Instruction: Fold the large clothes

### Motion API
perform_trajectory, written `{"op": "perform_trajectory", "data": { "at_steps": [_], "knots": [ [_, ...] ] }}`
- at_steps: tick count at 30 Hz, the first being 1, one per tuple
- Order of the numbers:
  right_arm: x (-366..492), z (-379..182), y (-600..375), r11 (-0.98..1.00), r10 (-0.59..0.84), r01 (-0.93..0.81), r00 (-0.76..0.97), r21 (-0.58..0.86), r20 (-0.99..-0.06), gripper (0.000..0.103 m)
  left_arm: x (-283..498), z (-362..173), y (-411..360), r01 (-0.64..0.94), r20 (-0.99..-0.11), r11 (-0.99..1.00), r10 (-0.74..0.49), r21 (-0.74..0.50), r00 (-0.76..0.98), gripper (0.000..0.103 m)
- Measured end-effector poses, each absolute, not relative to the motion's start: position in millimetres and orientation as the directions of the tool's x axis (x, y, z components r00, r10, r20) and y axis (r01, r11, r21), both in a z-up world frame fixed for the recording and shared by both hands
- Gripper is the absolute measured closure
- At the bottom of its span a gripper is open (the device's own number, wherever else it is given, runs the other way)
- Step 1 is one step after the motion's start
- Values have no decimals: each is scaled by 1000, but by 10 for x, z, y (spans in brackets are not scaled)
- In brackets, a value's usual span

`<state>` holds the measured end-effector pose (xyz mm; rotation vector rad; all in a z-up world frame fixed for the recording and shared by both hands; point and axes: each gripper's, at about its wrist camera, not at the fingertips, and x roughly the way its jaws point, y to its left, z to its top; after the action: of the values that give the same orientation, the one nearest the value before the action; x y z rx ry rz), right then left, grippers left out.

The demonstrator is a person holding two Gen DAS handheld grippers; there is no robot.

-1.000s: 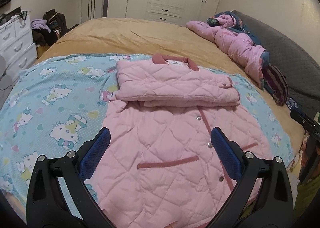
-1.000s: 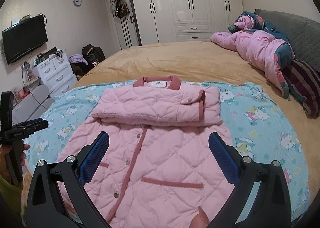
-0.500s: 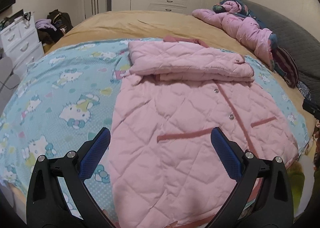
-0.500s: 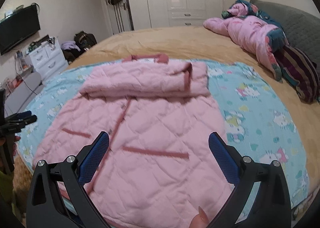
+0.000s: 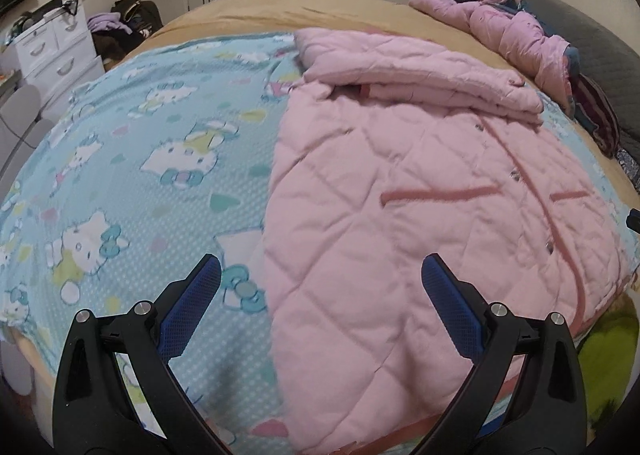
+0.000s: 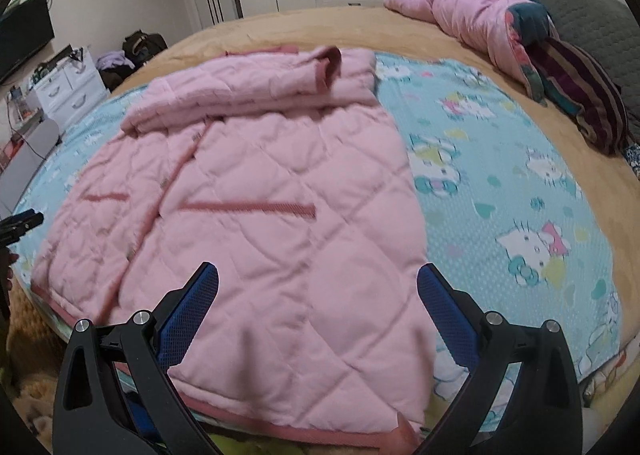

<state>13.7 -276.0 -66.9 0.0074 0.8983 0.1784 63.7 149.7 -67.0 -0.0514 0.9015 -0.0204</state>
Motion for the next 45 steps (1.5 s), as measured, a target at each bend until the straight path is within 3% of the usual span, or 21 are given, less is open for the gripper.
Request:
{"op": "perform_trajectory", "data": {
  "at_steps": [8, 15, 27, 35, 37, 39, 42, 44, 45],
  "knots": [
    [80, -977, -2898, 982, 174, -153, 542, 108, -822, 4, 486, -847, 1683, -42, -806, 997, -33, -72, 591, 9],
    [49, -1081, -3090, 981, 196, -116, 531, 159, -825, 4, 420, -1097, 1719, -40, -838, 988, -106, -150, 535, 9],
    [-12, -1249, -3291, 952, 303, -106, 472, 288, -828, 4, 318, -1240, 1447, 30, -820, 960, -254, -279, 513, 9],
    [-32, -1286, -3306, 924, 379, -132, 447, 359, -811, 4, 352, -1255, 1430, -8, -801, 947, -268, -322, 536, 9],
    [-59, -1281, -3269, 913, 407, -153, 433, 379, -804, 7, 347, -1249, 1435, -11, -797, 947, -265, -321, 542, 15],
    [-91, -1267, -3246, 914, 405, -162, 435, 373, -804, 12, 351, -1230, 1464, -20, -792, 946, -261, -325, 551, 33],
    [-118, -1257, -3273, 912, 407, -148, 447, 383, -796, 21, 346, -1213, 1509, -18, -780, 934, -288, -357, 556, 51],
    [-153, -1243, -3312, 908, 410, -130, 463, 397, -786, 40, 338, -1197, 1506, -11, -776, 935, -288, -355, 561, 62],
    [-171, -1231, -3323, 900, 426, -130, 467, 416, -775, 43, 335, -1186, 1509, -7, -773, 934, -292, -358, 563, 70]
  ]
}}
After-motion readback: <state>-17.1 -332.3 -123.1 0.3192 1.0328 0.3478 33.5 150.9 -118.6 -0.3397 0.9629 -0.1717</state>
